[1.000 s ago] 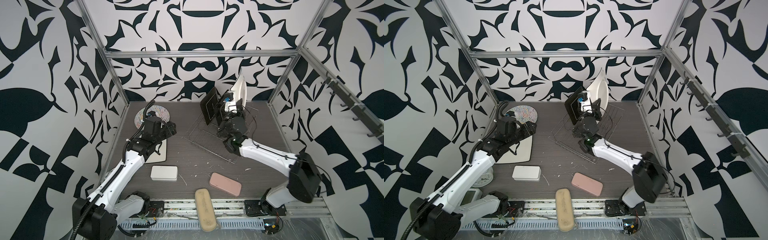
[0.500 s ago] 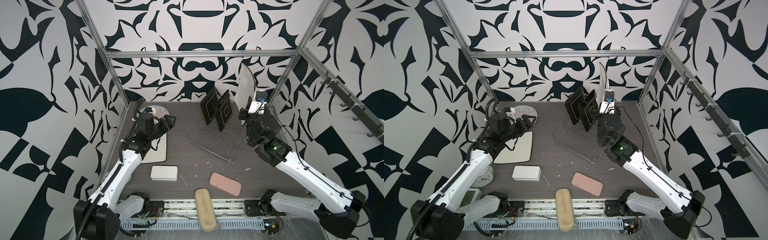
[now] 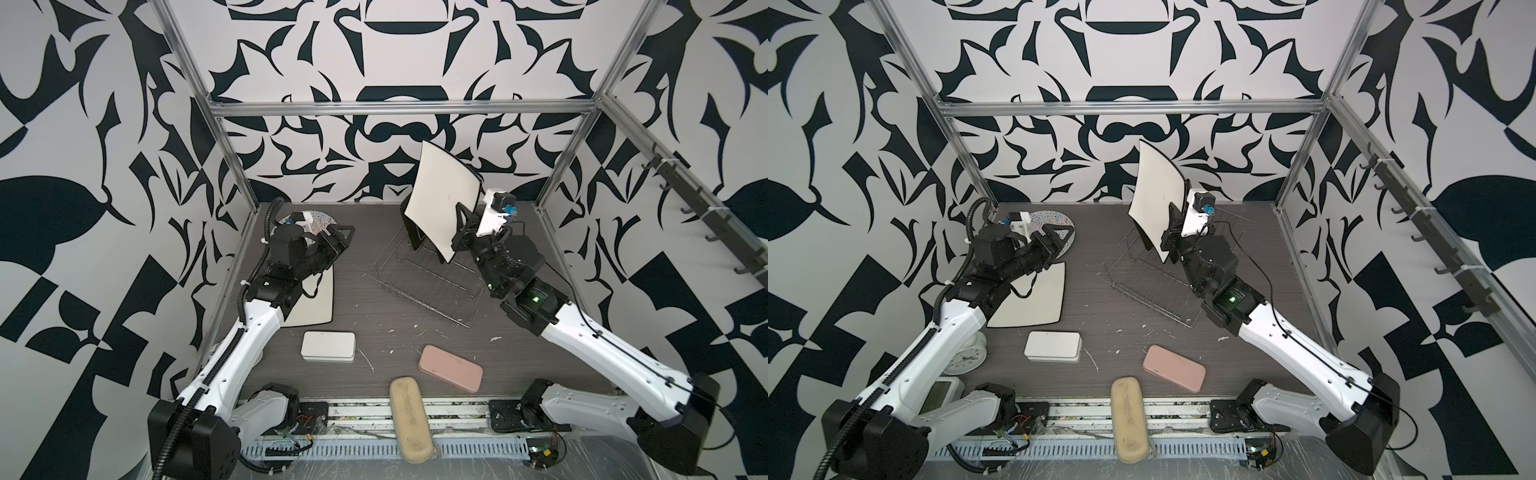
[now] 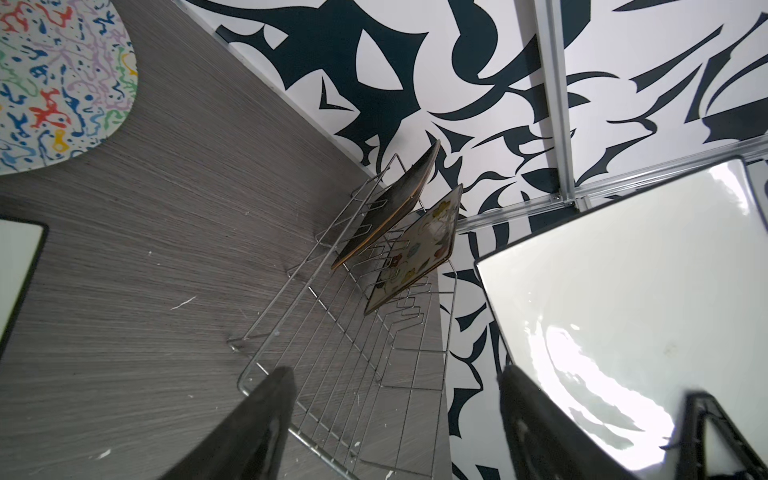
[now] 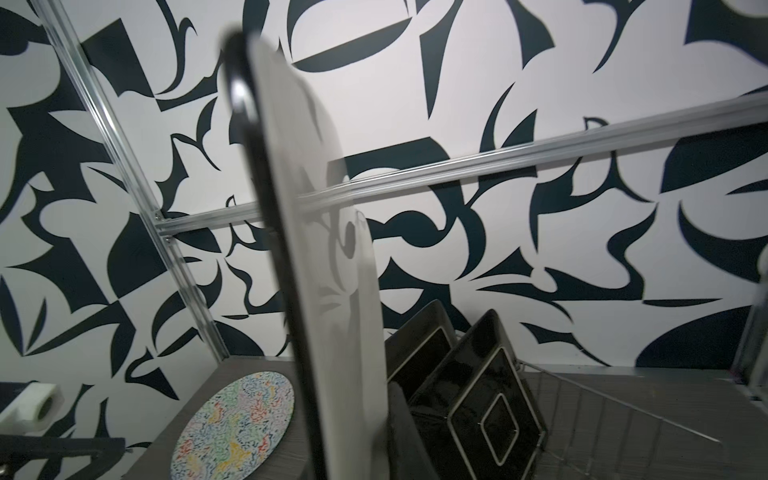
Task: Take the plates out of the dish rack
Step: 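Tilt the white plate toward the left gripper while the left gripper reaches for its edge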
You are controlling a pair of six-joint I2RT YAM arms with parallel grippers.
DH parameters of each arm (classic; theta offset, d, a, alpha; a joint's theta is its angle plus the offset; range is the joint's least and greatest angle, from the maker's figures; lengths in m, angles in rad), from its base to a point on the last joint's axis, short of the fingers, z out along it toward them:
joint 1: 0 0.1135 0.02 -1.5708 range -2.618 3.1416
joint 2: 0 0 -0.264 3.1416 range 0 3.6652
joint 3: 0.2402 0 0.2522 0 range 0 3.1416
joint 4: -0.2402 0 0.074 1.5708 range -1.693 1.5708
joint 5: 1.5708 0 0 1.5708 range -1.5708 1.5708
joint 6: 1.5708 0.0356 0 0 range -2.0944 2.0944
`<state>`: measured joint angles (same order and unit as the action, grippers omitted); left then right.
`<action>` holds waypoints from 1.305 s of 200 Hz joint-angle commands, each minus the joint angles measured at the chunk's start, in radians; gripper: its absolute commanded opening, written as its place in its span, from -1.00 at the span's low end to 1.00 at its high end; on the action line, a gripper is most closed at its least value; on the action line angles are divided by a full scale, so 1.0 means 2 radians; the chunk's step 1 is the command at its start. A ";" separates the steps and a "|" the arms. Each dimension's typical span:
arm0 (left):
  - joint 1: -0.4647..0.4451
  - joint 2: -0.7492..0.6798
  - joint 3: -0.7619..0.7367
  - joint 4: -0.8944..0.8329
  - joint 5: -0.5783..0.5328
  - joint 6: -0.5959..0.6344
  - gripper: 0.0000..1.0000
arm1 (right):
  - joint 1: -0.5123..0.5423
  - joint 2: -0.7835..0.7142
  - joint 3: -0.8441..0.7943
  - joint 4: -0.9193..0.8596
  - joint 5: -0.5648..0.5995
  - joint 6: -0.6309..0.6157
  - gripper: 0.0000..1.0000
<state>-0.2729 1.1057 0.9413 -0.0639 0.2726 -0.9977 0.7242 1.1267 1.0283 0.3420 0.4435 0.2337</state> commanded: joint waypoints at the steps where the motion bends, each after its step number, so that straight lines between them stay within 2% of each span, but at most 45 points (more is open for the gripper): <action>1: 0.003 -0.007 -0.011 0.034 0.006 -0.022 0.63 | 0.001 0.005 0.006 0.203 -0.018 0.076 -1.00; 68: 0.003 0.003 -0.029 0.117 0.007 -0.079 0.63 | -0.001 0.076 0.017 0.280 -0.014 0.186 -1.00; 123: 0.003 0.024 -0.058 0.202 0.017 -0.139 0.62 | -0.008 0.104 0.006 0.317 -0.012 0.286 -1.00; 178: 0.003 0.034 -0.068 0.230 0.017 -0.151 0.62 | -0.008 0.133 0.004 0.348 -0.024 0.358 -1.00; 199: 0.003 0.047 -0.085 0.285 0.022 -0.182 0.63 | -0.008 0.142 0.000 0.369 -0.030 0.387 -1.00; 261: -0.001 0.080 -0.060 0.310 0.047 -0.185 0.62 | 0.000 0.162 0.001 0.374 -0.031 0.455 -1.00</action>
<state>-0.2726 1.2518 0.7933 0.4812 0.3344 -1.3518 0.7097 1.4925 0.9783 0.7841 0.3855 1.0294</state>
